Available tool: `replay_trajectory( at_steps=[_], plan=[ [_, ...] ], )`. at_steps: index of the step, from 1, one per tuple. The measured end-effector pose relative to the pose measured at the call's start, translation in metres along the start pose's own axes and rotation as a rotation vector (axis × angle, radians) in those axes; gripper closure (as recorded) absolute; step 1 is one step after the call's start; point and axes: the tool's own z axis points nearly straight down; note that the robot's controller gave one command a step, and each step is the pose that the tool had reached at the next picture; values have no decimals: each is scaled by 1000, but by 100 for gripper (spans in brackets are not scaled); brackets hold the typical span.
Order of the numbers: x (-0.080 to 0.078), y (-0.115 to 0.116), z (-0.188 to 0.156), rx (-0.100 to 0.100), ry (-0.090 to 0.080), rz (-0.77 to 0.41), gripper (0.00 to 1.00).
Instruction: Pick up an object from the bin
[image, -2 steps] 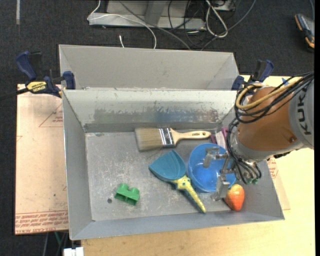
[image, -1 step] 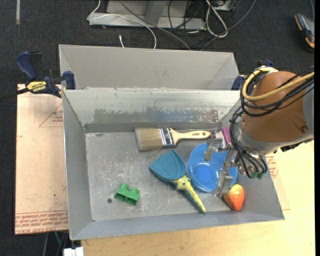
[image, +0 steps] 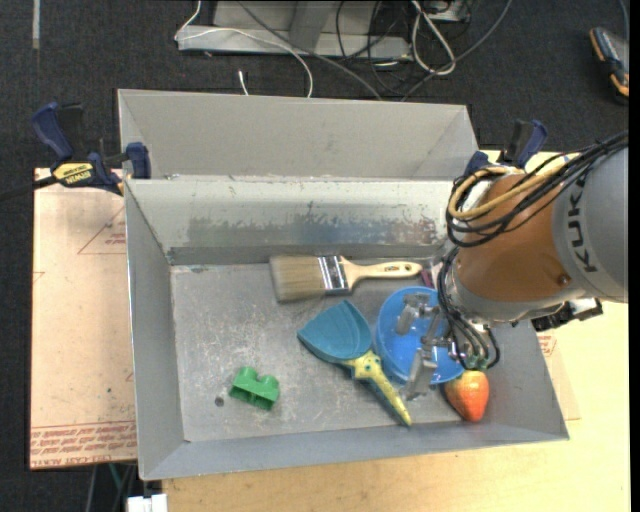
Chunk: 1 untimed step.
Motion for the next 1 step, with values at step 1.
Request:
replay_trajectory(
  at_steps=[1],
  plan=[
    [15, 19, -22, 0, -10, -18, 0]
  ],
)
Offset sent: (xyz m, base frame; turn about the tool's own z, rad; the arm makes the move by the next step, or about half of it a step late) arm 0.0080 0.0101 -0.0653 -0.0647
